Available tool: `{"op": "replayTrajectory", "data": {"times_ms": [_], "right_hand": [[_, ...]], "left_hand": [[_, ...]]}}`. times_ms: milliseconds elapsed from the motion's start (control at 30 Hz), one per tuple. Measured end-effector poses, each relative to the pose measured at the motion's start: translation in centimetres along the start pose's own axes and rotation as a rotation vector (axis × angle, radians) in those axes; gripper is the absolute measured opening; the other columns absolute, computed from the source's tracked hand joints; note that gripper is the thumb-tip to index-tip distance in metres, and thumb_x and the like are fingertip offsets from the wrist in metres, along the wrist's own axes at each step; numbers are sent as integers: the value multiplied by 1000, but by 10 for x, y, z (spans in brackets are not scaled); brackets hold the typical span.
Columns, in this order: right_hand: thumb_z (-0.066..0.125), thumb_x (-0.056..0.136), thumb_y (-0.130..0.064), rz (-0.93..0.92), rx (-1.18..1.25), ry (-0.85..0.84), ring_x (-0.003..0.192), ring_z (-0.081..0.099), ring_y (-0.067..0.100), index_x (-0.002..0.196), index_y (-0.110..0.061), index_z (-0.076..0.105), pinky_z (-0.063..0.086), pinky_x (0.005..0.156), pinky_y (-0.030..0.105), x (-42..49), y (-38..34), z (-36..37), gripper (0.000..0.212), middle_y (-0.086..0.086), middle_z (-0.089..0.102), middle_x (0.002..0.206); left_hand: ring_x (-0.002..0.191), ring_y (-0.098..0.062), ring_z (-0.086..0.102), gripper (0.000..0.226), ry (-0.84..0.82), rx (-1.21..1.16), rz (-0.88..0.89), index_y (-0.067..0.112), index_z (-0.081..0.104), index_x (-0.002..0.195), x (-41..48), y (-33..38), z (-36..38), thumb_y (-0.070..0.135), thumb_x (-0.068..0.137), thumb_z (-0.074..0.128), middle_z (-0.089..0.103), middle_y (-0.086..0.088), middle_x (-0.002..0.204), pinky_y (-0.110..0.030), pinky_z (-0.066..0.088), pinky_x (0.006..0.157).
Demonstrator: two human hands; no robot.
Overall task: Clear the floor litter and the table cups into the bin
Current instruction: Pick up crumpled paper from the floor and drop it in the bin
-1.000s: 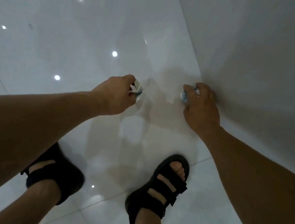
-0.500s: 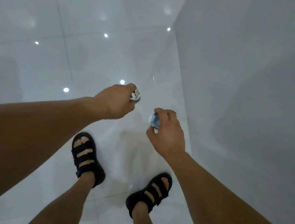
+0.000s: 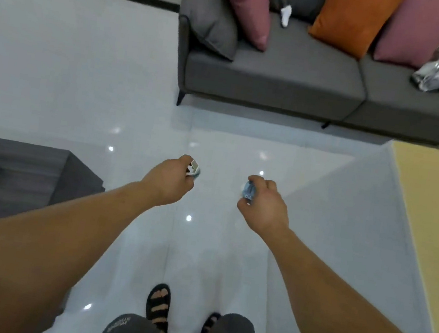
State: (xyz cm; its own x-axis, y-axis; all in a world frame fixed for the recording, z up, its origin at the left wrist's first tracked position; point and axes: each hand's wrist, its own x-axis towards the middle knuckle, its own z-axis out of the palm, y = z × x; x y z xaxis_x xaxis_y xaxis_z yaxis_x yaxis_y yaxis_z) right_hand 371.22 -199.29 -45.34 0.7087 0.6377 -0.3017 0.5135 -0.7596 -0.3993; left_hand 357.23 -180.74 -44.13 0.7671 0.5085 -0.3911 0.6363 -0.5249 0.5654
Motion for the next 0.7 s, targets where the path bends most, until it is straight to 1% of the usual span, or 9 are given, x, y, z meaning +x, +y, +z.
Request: {"op": "replayTrajectory", "data": {"times_ms": [100,200,267,367,433,533,700], "right_hand": [[57,89,-28,-105,-72,14,105,53,26,138,-25,41,43,78,30,23,-41,-36,52,5,43,136],[58,89,-28,-204,-68,34,105,53,24,137,-26,41,47,82,31,58,-78,-62,51,4,45,135],[59,89,-28,-262,-66,26,105,54,24,136,-26,42,50,84,33,86,-101,-77,50,3,45,135],[57,88,-26,-329,-69,10,106,53,27,135,-25,43,46,80,32,127,-132,-98,49,4,45,134],[56,87,-27,-379,-72,1,106,53,27,134,-25,44,45,81,33,154,-151,-113,48,4,44,132],[57,86,-26,-484,-101,-30,107,53,27,136,-26,43,46,85,35,194,-180,-131,52,4,44,132],[58,87,-28,-612,-162,-58,109,53,27,138,-26,42,46,85,35,260,-249,-143,54,4,43,133]], "left_hand": [[80,-25,58,21,70,-10,-35,14,49,112,-1,5,-48,29,97,47,65,-7,97,-33,47,67],[78,-22,56,22,128,1,-42,16,49,113,16,14,-87,30,96,48,64,-6,99,-27,39,62],[78,-22,56,22,178,0,-47,16,49,114,33,23,-115,30,97,48,63,-7,99,-27,38,62],[77,-23,56,21,274,-4,-67,16,49,111,57,32,-156,31,97,47,63,-6,96,-28,39,62],[77,-23,57,18,321,-10,-100,18,48,110,74,32,-182,31,97,47,64,-4,96,-29,43,63],[72,-19,57,15,383,-37,-163,21,48,107,97,25,-214,32,97,46,64,0,92,-29,46,62],[65,-7,52,8,484,-81,-213,28,45,100,125,-5,-265,34,96,47,62,6,87,-24,38,54]]}}
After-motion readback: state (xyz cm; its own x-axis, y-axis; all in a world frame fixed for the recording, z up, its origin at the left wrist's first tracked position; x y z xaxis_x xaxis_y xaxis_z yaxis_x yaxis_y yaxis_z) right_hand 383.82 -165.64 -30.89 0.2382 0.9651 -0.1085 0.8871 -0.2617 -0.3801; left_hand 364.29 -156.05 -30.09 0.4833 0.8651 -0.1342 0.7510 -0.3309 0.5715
